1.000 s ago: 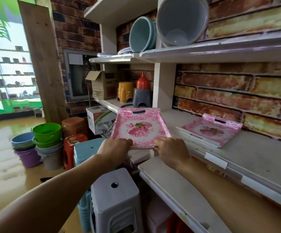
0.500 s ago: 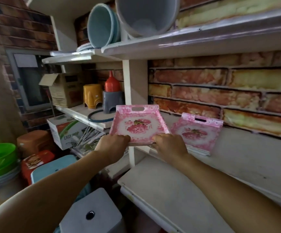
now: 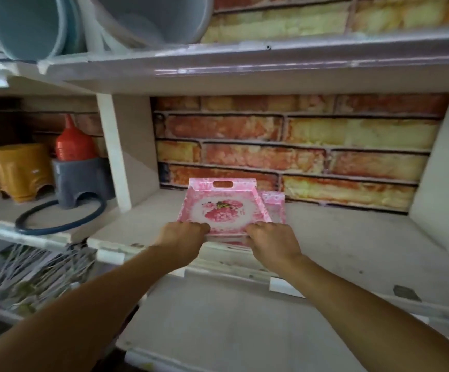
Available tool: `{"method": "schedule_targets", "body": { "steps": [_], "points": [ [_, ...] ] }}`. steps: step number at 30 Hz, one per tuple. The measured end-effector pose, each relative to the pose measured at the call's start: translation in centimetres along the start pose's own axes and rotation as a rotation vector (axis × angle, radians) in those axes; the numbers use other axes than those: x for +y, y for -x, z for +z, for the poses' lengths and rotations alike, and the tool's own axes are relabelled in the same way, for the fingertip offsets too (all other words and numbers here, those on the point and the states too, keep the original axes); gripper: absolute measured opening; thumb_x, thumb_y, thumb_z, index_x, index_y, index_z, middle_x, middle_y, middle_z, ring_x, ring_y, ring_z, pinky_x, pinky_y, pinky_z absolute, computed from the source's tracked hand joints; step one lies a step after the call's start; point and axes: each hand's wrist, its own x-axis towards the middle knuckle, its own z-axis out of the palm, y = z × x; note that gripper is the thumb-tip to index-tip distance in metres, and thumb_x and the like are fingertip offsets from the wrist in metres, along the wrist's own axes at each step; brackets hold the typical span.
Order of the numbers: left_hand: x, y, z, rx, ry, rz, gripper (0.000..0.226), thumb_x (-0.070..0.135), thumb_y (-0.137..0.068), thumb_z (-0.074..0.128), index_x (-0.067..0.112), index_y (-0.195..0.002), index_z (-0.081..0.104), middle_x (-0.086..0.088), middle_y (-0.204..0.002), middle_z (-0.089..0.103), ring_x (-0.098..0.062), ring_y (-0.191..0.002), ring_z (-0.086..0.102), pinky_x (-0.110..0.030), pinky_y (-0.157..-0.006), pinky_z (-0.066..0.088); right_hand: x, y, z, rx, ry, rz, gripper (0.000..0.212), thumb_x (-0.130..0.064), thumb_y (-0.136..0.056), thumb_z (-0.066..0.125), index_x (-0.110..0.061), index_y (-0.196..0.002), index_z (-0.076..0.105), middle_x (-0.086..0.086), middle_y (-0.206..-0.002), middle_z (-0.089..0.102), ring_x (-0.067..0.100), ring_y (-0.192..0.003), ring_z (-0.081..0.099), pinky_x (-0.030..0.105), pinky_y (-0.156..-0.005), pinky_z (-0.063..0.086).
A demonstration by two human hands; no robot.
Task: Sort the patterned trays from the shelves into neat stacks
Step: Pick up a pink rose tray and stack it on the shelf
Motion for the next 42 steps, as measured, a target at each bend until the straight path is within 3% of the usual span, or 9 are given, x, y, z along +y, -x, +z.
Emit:
{"method": "schedule_targets", "body": {
  "steps": [8,22,30,42],
  "points": [
    [-0.5,-4.2,3.2,0.008,0.038,0.191,0.029,0.022,-0.098,0.04,0.028,-0.125,0.048,0.001,-0.112,0.065,-0.026,-0.093,0.065,-0.032,-0.067,0.044,0.1,0.3,1.4,-0.077,0.096,0.161,0.024,-0.034,-0.099,0.043,-0.025,-0.109,0.063,-0.004,-0.1,0.069,0.02,-0.088,0.065,0.028,-0.07,0.045],
    [-0.7,-6.8,5.8,0.054,0.093,0.295,0.028,0.022,-0.097,0.042,0.026,-0.123,0.051,-0.001,-0.111,0.066,-0.026,-0.093,0.065,-0.033,-0.071,0.048,-0.2,0.1,2.4,-0.114,0.148,0.272,0.024,-0.034,-0.098,0.044,-0.023,-0.106,0.063,-0.004,-0.097,0.069,0.02,-0.085,0.065,0.027,-0.069,0.044],
    [-1.7,-7.9,6.3,0.02,0.198,0.384,0.036,0.043,-0.097,0.032,0.027,-0.123,0.052,-0.001,-0.113,0.066,-0.025,-0.095,0.063,-0.035,-0.081,0.051,0.4,-0.1,3.7,-0.097,0.099,0.259,0.029,-0.038,-0.098,0.04,-0.026,-0.111,0.064,-0.005,-0.1,0.069,0.017,-0.087,0.065,0.028,-0.073,0.048],
    [-0.9,-7.9,8.2,0.032,0.259,0.356,0.052,0.063,-0.091,0.03,0.028,-0.118,0.058,0.003,-0.108,0.067,-0.021,-0.092,0.064,-0.032,-0.08,0.053,2.2,0.3,4.3,-0.202,-0.067,0.241,0.033,-0.038,-0.1,0.042,-0.019,-0.117,0.063,-0.001,-0.115,0.066,0.021,-0.101,0.061,0.032,-0.081,0.048]
  ]
}}
